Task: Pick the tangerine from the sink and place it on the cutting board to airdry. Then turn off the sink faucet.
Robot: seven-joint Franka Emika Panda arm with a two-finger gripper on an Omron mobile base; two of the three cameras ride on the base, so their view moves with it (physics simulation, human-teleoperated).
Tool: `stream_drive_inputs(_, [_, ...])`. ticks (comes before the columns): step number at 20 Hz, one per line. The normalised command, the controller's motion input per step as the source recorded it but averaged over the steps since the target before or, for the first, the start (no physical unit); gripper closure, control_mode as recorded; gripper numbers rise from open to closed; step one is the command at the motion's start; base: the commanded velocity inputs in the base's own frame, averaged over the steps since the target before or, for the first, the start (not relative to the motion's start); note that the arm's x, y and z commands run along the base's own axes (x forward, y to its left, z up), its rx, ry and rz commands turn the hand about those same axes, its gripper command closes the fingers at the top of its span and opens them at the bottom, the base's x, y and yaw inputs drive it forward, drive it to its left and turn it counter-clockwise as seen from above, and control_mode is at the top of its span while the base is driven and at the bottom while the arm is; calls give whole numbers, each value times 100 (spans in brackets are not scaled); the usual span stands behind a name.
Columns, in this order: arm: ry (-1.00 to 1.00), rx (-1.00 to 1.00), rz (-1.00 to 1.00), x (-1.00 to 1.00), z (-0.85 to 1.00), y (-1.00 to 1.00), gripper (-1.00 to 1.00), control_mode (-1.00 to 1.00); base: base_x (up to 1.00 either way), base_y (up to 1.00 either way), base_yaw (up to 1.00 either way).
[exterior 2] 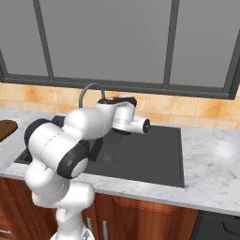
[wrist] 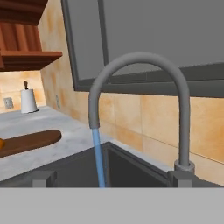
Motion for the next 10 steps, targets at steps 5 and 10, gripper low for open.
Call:
stream_drive_inputs(5, [0,1,0,27,-15,-1,-100,-100,0,0,0])
stream_drive_inputs(10, [0,2,-1,23,-13,-2,-100,-100,0,0,0])
